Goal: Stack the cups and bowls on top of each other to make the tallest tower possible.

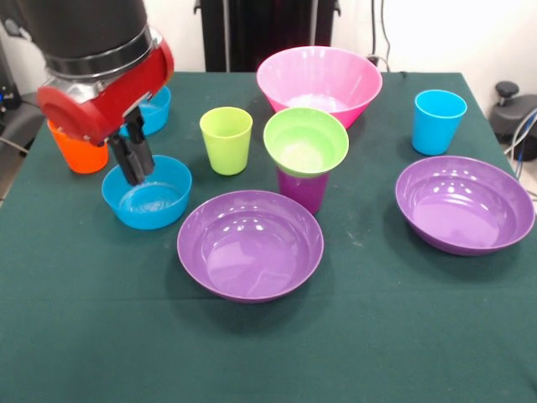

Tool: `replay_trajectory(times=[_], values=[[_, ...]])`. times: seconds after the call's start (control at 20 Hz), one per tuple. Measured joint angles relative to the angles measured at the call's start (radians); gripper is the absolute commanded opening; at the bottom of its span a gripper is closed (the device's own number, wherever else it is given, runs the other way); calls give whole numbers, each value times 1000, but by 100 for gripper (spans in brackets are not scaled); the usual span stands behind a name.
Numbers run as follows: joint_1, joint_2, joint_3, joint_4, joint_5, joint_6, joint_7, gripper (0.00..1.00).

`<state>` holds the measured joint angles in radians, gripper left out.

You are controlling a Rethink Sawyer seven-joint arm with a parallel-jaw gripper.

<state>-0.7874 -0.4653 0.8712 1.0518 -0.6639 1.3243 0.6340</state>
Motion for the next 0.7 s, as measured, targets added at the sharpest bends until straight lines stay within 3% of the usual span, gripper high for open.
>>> replay_trajectory(times=[0.7], values=[[13, -188, -71, 250, 69, -121, 43, 0]])
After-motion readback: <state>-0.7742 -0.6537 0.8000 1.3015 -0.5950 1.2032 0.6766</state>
